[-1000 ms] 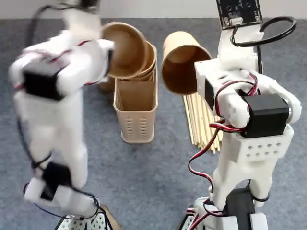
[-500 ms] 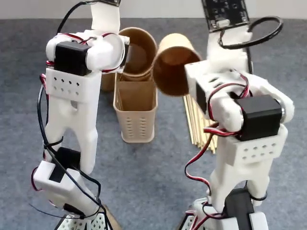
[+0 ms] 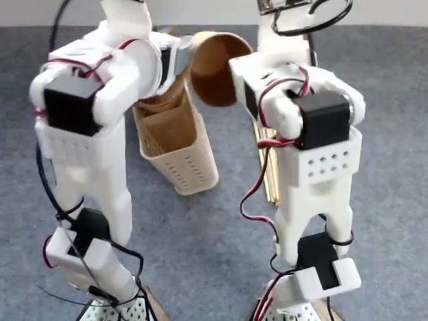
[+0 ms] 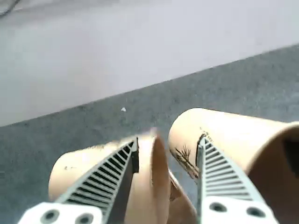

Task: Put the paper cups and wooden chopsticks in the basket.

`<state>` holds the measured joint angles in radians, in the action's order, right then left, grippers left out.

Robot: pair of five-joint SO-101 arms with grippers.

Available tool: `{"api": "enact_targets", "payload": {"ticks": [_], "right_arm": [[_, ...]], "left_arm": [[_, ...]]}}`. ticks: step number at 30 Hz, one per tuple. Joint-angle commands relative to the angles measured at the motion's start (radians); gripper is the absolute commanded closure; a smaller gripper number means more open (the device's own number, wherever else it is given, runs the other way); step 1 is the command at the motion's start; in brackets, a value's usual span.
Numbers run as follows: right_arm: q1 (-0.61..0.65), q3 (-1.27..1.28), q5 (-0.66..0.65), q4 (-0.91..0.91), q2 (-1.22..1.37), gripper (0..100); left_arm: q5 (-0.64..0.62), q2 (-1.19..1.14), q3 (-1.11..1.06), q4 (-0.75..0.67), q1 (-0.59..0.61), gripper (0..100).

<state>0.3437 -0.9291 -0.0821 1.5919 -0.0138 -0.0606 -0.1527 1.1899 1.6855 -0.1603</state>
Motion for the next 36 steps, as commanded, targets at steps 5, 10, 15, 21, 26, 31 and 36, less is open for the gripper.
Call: {"api": "enact_targets", "payload": {"ticks": [5,10,15,21,26,31,36], "right_arm": [[0.01,-0.053,0.012,-0.008,-0.001,99.4],[0.01,-0.053,0.012,0.015,-0.001,99.4],[0.035,-0.051,0.011,0.012,0.004,99.4],[0.101,-0.051,0.011,0.013,0.094,99.4],[0.102,-0.059,0.012,0.013,0.245,99.4],[0.101,-0.064,0.012,-0.019,0.341,97.1],[0.104,-0.064,0.012,-0.039,0.343,71.4]], "left_arm": [[0.002,0.001,-0.104,0.015,0.044,78],[0.002,0.004,-0.145,-0.032,0.073,78],[-0.003,0.01,-0.145,-0.032,0.111,78],[-0.005,0.01,-0.145,-0.032,0.234,78],[0.002,0.007,-0.145,-0.032,0.341,78],[0.002,0.001,-0.15,-0.032,0.433,78],[0.002,0.001,-0.151,-0.015,0.504,78]]}}
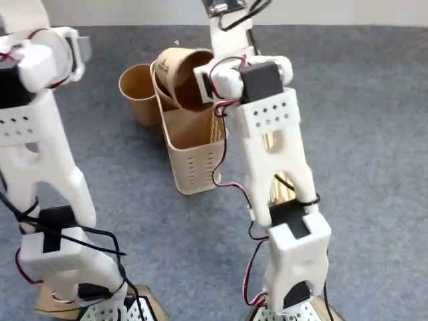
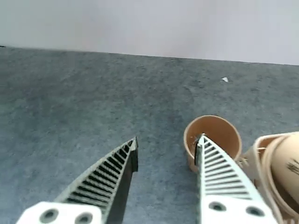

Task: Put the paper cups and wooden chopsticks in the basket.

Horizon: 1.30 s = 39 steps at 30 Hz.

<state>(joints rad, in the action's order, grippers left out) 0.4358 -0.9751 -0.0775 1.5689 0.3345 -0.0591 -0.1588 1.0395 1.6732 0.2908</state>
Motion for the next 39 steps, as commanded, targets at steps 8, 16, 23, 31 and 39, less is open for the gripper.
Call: {"api": "enact_targets", "payload": {"ticks": [8,16,23,31,39], "right_arm": [[0.044,-0.182,0.008,-0.021,-0.004,55.9],[0.061,-0.248,0.006,-0.001,-0.001,55.9],[0.134,-0.248,-0.052,-0.076,0.002,55.9],[0.16,-0.225,-0.055,-0.153,0.005,55.9],[0.162,-0.2,-0.055,-0.159,-0.008,55.9]], "left_arm": [[0.0,0.018,-0.061,0.091,0.087,78],[0.041,0.015,-0.124,0.089,0.104,78],[0.041,0.005,-0.128,0.089,0.105,78],[0.044,0.007,-0.193,0.087,0.104,78],[0.044,0.027,-0.189,0.092,0.122,78]]}}
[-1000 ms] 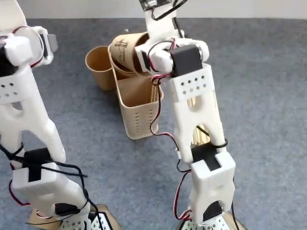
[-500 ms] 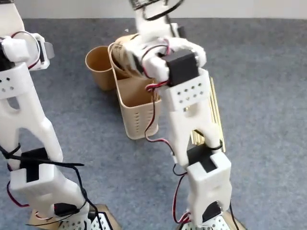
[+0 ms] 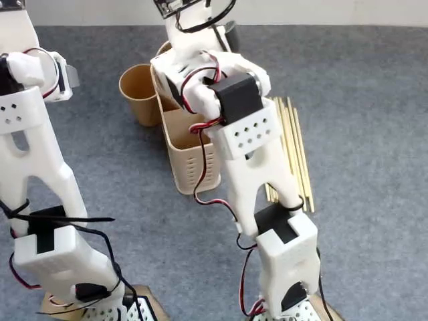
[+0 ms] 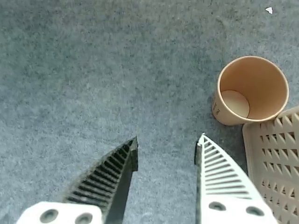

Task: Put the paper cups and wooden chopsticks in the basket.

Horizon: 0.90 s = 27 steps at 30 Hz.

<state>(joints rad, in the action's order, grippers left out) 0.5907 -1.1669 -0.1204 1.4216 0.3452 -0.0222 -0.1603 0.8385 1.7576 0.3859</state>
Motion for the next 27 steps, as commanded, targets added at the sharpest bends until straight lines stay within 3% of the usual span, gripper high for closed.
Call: {"api": "enact_targets", "payload": {"ticks": [1,6,9,12,17,23,27], "right_arm": [[0.005,-0.022,-0.012,-0.013,-0.024,55.9],[-0.025,0.033,-0.012,0.002,0.015,55.9],[-0.07,0.053,-0.011,0.156,0.01,55.9],[-0.088,0.025,-0.008,0.358,-0.036,55.9],[-0.114,0.386,0.041,0.343,-0.232,55.9],[-0.096,0.788,-0.058,0.338,-0.441,55.9],[-0.134,0.943,-0.109,0.337,-0.529,55.9]], "left_arm": [[0.008,0.045,0.01,0.008,0.036,78],[0.008,0.157,0.001,0.009,0.081,78],[0.109,0.26,-0.076,0.011,0.174,78],[0.258,0.415,-0.328,0.011,0.262,78],[0.528,0.69,-0.894,0.006,0.285,78],[0.612,0.808,-1.302,0.009,0.271,78],[0.695,0.872,-1.432,0.009,0.361,78]]}}
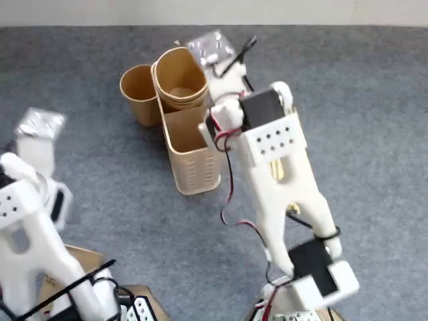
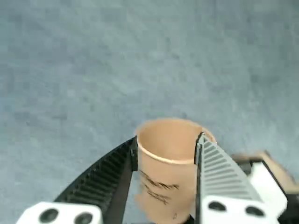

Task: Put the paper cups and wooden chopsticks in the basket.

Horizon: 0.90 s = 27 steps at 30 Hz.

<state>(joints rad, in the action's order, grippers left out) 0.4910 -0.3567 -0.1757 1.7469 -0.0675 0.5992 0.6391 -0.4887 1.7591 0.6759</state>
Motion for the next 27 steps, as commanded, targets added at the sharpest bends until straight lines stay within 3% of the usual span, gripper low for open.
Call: {"api": "enact_targets", "payload": {"ticks": [1,8,13,27], "right_arm": [[-0.045,0.154,-0.064,0.004,-0.13,55.9],[-0.053,0.257,-0.064,-0.096,-0.176,55.9],[-0.039,0.285,-0.064,-0.093,-0.18,55.9],[-0.045,0.145,-0.064,-0.085,-0.217,55.9]], "left_arm": [[0.1,0.091,-0.12,0.008,0.101,78],[0.16,0.139,-0.26,-0.012,0.165,81],[0.123,0.137,-0.343,-0.178,0.165,81],[0.11,0.137,-0.255,-0.244,0.226,81]]}}
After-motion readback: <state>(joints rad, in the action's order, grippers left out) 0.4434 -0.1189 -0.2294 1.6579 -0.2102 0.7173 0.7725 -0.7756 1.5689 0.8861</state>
